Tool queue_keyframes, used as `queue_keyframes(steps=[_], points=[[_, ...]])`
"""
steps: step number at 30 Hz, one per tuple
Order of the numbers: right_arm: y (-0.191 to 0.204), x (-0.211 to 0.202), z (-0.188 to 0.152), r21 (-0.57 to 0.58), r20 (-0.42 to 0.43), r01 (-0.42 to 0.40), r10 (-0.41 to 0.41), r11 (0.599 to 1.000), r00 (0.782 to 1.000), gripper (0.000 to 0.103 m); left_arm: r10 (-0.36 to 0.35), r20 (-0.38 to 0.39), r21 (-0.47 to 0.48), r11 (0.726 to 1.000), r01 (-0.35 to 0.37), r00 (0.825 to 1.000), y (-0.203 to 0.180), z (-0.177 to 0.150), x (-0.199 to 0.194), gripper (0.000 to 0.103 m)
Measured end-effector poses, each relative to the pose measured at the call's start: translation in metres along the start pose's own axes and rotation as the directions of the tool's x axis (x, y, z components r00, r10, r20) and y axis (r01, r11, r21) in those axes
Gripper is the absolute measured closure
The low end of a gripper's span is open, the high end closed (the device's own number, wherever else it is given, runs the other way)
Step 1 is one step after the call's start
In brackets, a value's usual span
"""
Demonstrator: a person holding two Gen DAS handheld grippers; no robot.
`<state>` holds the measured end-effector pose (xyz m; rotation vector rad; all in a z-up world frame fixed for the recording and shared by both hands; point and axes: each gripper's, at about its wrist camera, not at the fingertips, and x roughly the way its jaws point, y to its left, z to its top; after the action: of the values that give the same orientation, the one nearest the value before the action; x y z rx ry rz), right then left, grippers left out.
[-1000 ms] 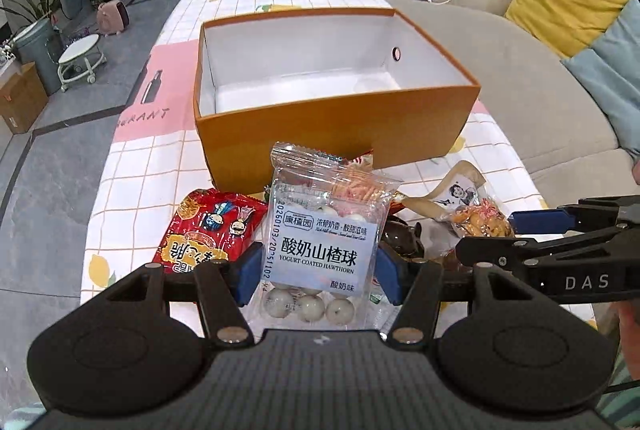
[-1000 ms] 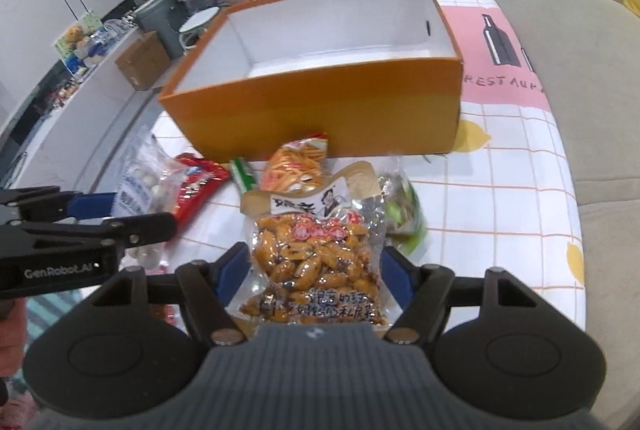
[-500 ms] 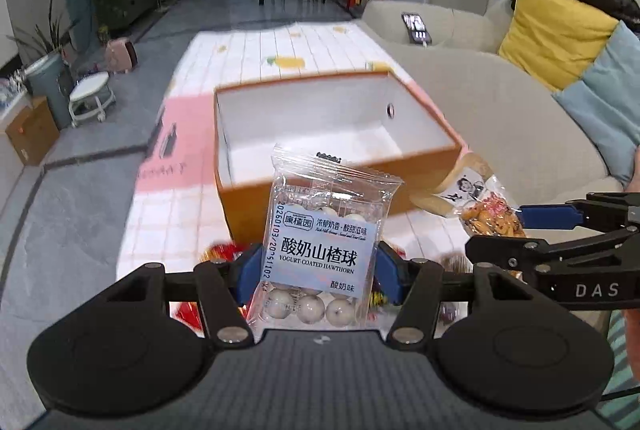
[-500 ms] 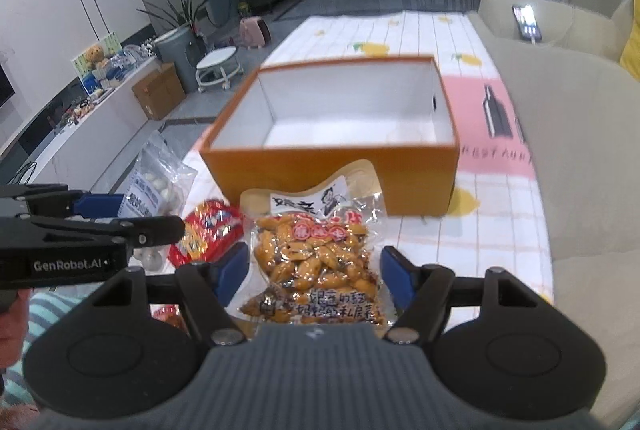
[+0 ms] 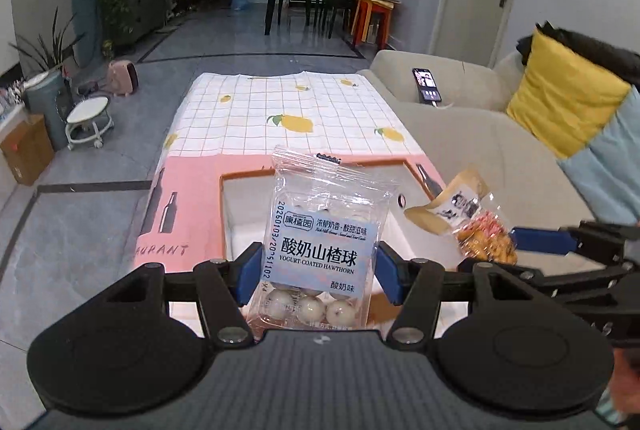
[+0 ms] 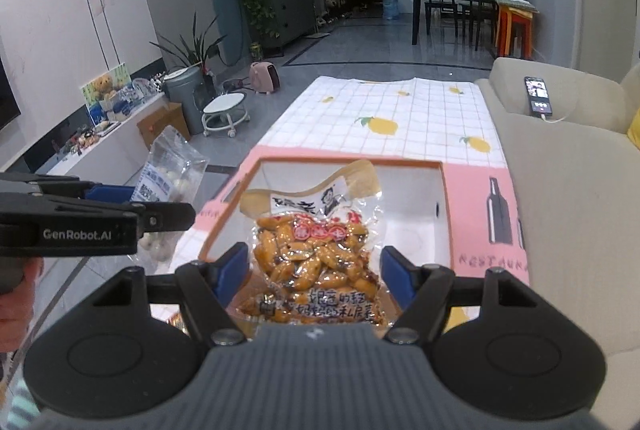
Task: Organize snacks
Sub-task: 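Carry both packs over the orange box and lower them inside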
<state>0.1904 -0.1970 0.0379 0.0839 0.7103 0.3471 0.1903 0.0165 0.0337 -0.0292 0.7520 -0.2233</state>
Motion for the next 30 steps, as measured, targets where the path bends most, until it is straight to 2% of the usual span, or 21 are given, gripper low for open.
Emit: queue_keyframes(steps=[7, 12, 22, 30], points=[[-0.017, 0.070, 0.028, 0.054, -0.075, -0.001, 0.005, 0.999, 0.997, 0.034, 0.032, -0.057, -0.010, 0.999, -0.033, 0.998, 0.013, 0.024, 0.050, 0.036], [-0.024, 0.127, 0.032, 0.030, -0.166, 0.036, -0.031, 0.999, 0.986, 0.034, 0.064, -0.161, 0.008, 0.998, -0.063, 0.985, 0.021, 0.027, 0.099, 0.036], [-0.035, 0.209, 0.016, 0.010, -0.343, 0.013, -0.009, 1.000, 0.939, 0.034, 0.087, -0.306, 0.055, 0.996, -0.074, 0.948, 0.025, 0.016, 0.162, 0.036], [-0.034, 0.244, -0.003, 0.001, -0.444, -0.002, 0.002, 1.000, 0.896, 0.033, 0.122, -0.370, 0.115, 0.990, -0.085, 0.921, 0.024, 0.003, 0.188, 0.035]])
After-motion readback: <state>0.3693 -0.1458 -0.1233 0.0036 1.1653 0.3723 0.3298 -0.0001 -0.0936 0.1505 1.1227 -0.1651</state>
